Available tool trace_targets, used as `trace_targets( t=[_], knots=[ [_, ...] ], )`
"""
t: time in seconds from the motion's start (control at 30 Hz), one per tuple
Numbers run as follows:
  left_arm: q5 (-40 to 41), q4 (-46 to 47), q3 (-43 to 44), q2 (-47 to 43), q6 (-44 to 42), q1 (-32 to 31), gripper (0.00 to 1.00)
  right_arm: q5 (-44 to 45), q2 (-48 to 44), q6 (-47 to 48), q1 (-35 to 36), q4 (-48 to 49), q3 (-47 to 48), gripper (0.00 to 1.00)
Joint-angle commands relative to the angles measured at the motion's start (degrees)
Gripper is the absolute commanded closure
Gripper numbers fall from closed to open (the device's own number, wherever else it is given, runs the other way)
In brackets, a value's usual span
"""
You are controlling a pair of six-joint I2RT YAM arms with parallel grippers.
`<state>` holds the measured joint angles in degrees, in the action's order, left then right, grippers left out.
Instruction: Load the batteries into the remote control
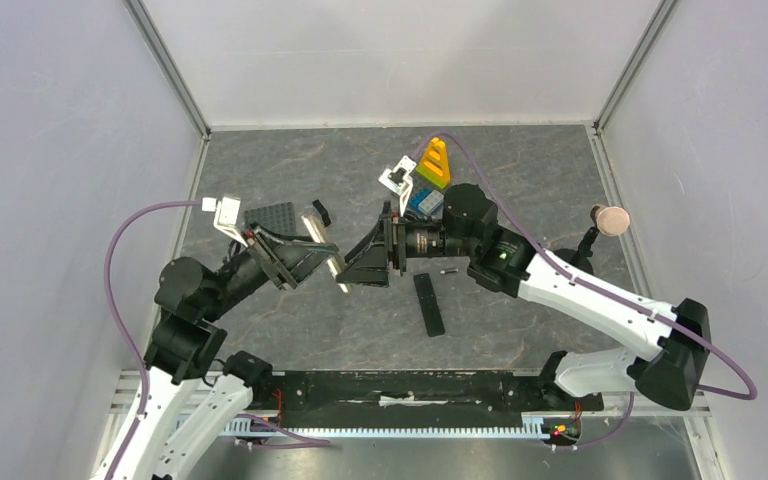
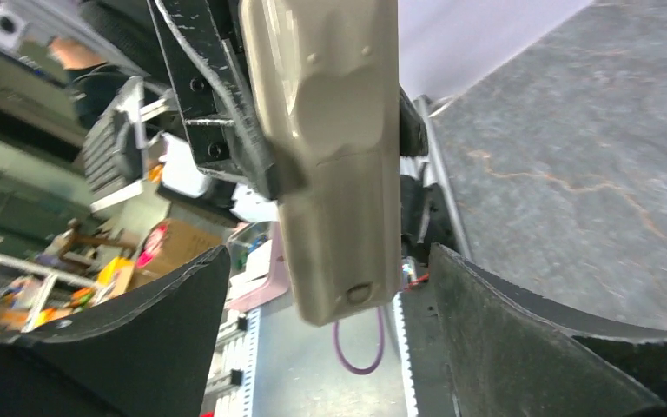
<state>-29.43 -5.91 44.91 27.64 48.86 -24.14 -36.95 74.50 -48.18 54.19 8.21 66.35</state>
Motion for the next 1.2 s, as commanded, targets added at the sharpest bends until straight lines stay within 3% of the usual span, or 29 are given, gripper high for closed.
trace_targets(
  t=[0.0, 0.13, 0.23, 0.47, 0.63, 1.03, 1.17],
  knots=[
    [16.7, -16.9, 4.6, -0.8, -7.1, 0.0, 0.98, 12.5, -3.6, 9.4, -0.1, -12.2, 3.3, 0.12],
    [32.3, -29.2, 7.1, 3.2, -5.9, 0.0, 0.98, 26.5, -4.7, 14.0, -0.1, -22.3, 4.0, 0.10],
    [42.7, -38.9, 9.4, 10.9, -2.9, 0.0, 0.98, 35.3, -5.1, 15.6, -0.1, -27.8, 2.4, 0.10],
    [45.4, -38.2, 7.8, 28.5, 0.5, 0.1, 0.98, 56.3, -4.4, 14.9, -0.1, -32.2, -8.5, 0.11],
    [50.0, -36.2, 3.2, 35.3, 5.7, 2.6, 0.98, 59.8, -0.2, 13.8, -0.1, -31.5, -14.8, 0.11],
    [41.1, -29.0, 0.8, 53.6, 5.5, 16.4, 0.98, 55.9, 11.5, 13.8, -0.1, -27.3, -19.4, 0.12],
    [41.3, -29.0, 1.0, 56.7, 5.9, 17.6, 0.98, 55.0, 13.6, 13.7, -0.1, -25.8, -19.9, 0.13]
  ],
)
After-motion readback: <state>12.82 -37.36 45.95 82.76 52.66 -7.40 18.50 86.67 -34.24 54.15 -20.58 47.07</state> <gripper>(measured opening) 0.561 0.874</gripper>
